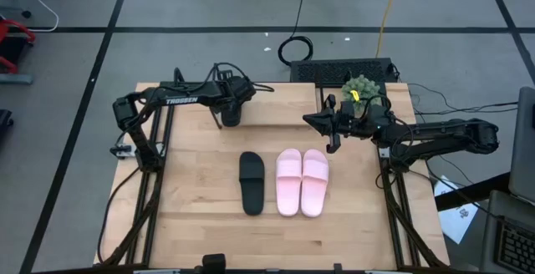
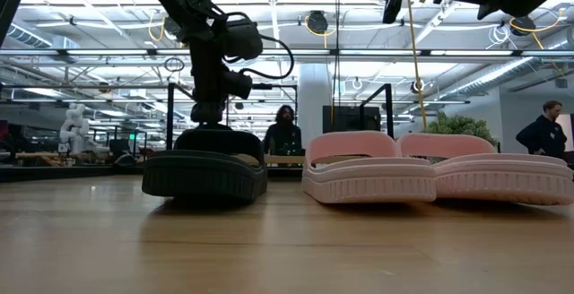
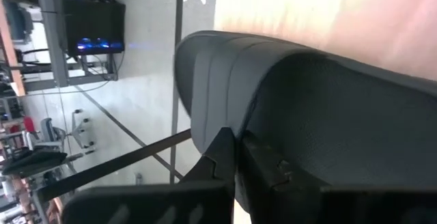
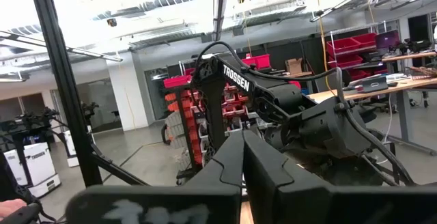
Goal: Pick and place slides into the shelf
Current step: Put the left black slide on the shelf, then put the black slide on the shelf
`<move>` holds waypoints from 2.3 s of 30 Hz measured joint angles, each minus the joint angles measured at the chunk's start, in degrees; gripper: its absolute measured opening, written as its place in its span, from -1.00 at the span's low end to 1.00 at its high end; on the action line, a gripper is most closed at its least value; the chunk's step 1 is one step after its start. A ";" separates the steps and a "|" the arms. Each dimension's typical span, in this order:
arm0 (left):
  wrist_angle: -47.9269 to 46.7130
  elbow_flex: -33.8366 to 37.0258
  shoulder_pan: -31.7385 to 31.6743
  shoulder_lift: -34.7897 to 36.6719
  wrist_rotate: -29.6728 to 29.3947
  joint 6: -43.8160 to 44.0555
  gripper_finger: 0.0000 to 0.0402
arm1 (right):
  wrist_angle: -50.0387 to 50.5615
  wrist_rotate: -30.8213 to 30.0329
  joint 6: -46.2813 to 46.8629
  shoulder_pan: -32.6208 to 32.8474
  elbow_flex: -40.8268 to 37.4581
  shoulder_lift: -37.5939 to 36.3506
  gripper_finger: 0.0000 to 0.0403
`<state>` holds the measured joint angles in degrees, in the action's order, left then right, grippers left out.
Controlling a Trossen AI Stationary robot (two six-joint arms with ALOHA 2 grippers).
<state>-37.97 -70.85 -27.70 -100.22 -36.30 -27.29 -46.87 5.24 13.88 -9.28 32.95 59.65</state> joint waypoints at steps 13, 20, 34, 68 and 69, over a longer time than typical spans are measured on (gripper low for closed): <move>-2.13 -0.02 0.05 0.00 -0.02 2.62 -0.72 | 0.00 2.55 0.45 0.02 0.00 -0.01 -1.00; -2.67 -0.02 0.45 0.00 -0.21 3.52 -0.57 | 0.00 2.55 0.43 0.02 0.00 -0.01 -1.00; -2.63 -0.02 2.64 0.60 -4.19 3.84 -0.21 | 0.01 2.56 0.43 0.02 0.00 -0.01 -1.00; -18.10 -14.16 54.23 11.25 5.42 61.91 -0.07 | -0.21 4.02 3.56 2.74 0.00 0.00 -1.00; -17.60 -14.16 55.10 10.00 5.45 63.23 -0.07 | -0.10 3.98 3.53 3.00 0.00 0.01 -1.00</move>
<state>-55.56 -85.01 27.40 -90.23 -30.85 35.95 -46.97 9.22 17.41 -6.27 32.95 59.66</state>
